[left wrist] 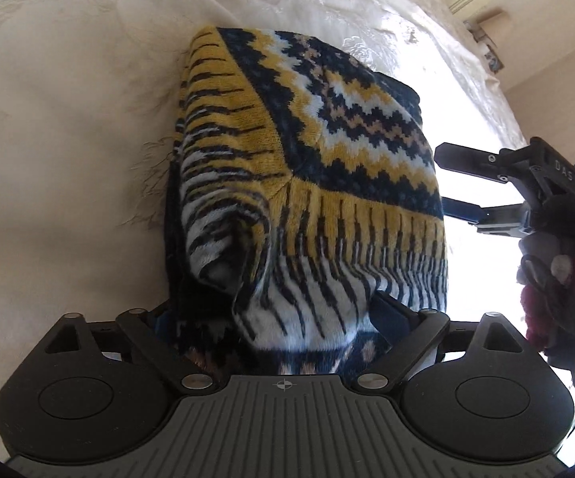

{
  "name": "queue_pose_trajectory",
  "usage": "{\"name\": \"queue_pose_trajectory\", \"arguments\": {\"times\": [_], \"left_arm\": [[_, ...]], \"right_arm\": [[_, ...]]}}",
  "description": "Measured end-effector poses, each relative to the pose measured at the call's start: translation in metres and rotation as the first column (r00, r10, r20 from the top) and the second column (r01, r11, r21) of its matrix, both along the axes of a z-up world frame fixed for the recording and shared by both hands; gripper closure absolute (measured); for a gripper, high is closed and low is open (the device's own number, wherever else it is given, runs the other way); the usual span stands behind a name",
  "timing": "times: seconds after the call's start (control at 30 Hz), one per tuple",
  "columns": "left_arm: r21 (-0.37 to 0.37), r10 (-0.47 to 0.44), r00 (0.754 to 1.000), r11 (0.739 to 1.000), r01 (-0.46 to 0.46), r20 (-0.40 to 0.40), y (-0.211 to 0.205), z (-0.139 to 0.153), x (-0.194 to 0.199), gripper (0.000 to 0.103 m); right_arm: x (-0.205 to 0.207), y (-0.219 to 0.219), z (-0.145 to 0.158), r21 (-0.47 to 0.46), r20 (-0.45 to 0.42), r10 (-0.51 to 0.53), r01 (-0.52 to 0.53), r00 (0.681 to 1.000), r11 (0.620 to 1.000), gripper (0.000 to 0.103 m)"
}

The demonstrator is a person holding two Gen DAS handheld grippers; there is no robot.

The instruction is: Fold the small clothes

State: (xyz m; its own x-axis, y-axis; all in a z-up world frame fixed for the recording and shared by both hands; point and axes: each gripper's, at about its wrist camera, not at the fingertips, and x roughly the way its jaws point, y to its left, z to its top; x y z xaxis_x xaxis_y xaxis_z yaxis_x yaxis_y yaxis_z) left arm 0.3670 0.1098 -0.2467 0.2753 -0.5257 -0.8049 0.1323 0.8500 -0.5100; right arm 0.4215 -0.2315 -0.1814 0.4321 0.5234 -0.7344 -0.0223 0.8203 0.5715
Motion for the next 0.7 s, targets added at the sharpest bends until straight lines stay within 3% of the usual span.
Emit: {"name": "queue_pose_trajectory", "arguments": {"times": [0.03,0.37,0.5,0.7], "left_arm": [[-0.01,-0.005,1.0,1.0,0.005,-0.006,-0.003,-0.003,0.004,0.001],[-0.102,0.008,0.998,0.995,-0.014,-0.055,0.001,-0.018,0.013,0.001],[-0.165,0.061,0.992,0.983,-0.078,-0.108,0.011,-0.023,0.011,0.003],[-0.173,0.047,0.991,0.982,-0.069,-0.128,0.018,-0.027,0.002,0.026]], "right_arm": [[0.004,0.0,-0.002,0.007,-0.004,0.001,-0.001,1.0,1.0,0.001],[0.043,0.017,-0.034,0.142,-0.066,0.056,-0.047,0.996,0.989,0.0],[0.046,0.032,-0.042,0.172,-0.089,0.1,-0.084,0.991,0.982,0.0],[0.04,0.018,-0.048,0.249,-0.137,0.057,-0.021,0.989,0.968,0.0]]}}
